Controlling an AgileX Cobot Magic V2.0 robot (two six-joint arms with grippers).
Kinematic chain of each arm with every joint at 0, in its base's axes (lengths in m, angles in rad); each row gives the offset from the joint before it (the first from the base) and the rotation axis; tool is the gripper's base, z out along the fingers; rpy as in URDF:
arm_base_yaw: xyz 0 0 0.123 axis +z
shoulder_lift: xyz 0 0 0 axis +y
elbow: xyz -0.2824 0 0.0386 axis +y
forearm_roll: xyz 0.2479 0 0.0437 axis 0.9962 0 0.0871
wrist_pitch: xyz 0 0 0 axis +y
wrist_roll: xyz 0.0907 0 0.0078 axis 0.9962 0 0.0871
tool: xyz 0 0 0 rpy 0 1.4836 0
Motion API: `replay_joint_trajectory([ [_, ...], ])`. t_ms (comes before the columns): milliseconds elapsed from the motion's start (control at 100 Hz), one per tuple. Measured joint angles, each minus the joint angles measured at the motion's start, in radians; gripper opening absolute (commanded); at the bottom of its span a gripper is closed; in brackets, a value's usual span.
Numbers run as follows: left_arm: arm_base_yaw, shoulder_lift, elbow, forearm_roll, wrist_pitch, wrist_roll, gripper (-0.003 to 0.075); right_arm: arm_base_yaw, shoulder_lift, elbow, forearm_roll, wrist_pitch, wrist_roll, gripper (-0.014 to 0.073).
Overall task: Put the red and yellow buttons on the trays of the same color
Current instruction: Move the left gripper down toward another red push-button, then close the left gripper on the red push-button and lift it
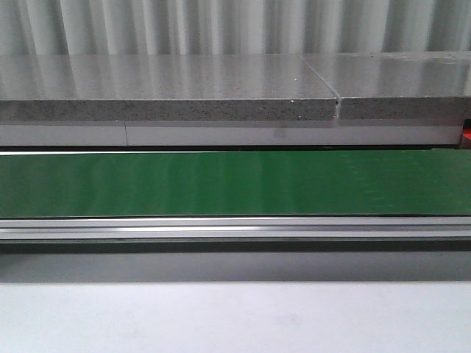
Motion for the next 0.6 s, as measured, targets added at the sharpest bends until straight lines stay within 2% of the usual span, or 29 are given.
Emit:
replay_joint_trajectory([
  [600,0.0,0.064,-0.006,-0.013,-0.04,0.009,0.0565,0.0,0.0,0.0,0.0,0.0,0.0,-0.0067],
])
